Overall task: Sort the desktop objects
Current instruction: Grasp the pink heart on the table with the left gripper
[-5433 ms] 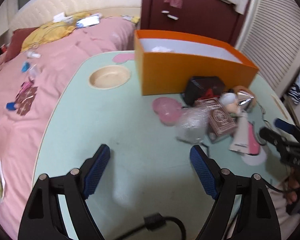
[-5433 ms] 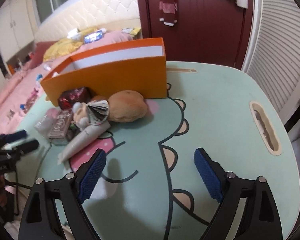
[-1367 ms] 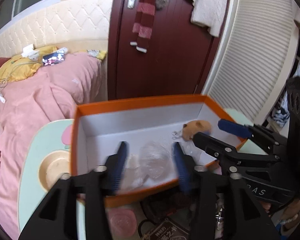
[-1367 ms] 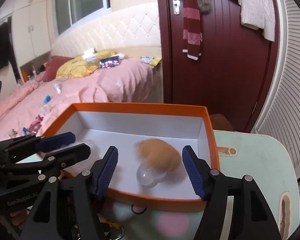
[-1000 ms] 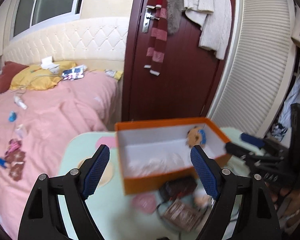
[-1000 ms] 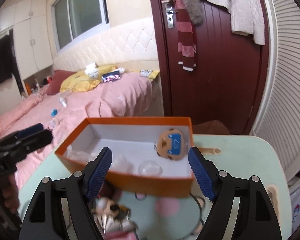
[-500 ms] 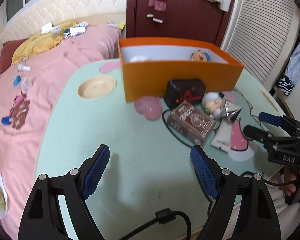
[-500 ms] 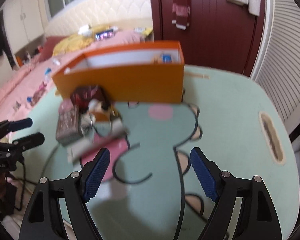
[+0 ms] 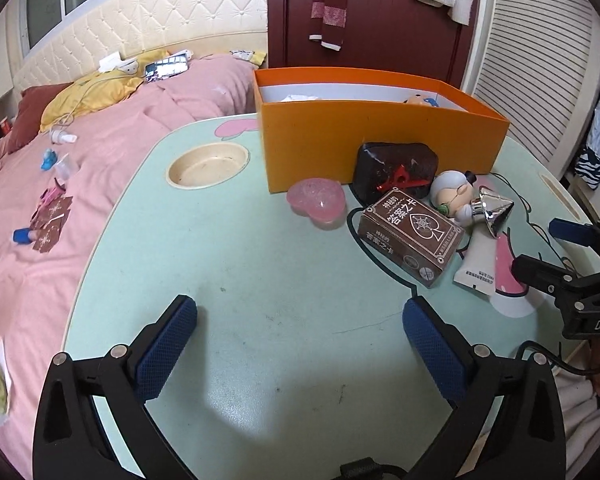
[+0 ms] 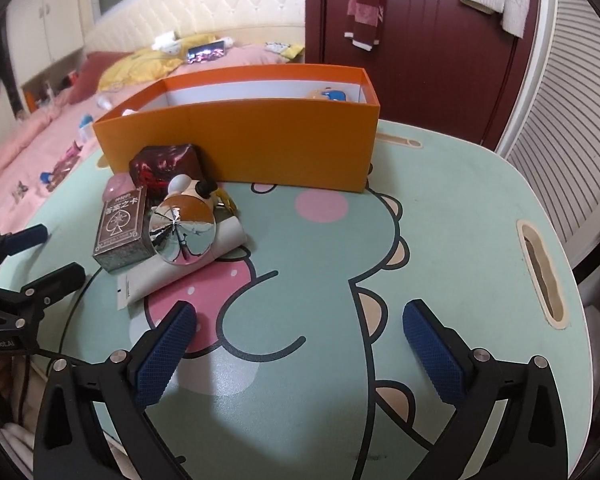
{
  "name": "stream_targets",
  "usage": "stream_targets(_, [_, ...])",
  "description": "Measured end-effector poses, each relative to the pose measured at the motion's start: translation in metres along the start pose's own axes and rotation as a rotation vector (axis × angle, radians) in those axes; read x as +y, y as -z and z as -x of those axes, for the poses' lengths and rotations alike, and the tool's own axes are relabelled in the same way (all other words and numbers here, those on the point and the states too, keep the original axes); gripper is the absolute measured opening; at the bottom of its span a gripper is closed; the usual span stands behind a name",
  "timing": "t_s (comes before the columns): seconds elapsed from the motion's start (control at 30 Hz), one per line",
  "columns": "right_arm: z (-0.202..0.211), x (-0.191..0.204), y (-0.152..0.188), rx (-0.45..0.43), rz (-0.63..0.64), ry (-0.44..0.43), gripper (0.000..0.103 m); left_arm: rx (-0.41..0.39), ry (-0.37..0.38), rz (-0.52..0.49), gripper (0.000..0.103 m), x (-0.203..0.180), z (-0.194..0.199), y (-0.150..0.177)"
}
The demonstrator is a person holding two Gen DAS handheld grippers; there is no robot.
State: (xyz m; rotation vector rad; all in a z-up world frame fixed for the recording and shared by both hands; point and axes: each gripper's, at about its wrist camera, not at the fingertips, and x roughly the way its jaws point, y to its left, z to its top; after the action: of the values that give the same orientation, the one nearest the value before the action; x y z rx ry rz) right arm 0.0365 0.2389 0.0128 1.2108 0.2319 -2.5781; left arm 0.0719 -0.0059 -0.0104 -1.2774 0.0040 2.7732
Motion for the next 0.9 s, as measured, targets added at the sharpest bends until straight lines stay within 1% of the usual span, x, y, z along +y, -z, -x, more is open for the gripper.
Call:
stream_targets(0.67, [-0.003, 0.004, -0.003, 0.007, 0.006, -0.004, 0.103, -0.008, 0.001, 0.000, 0.103, 0.000, 0.000, -0.001])
stream_targets(0.9, [-0.001, 0.014, 0.000, 0.007, 0.003, 0.003, 0.103, 0.000, 0.003, -0.001, 0.103, 0.001, 0.001, -0.002])
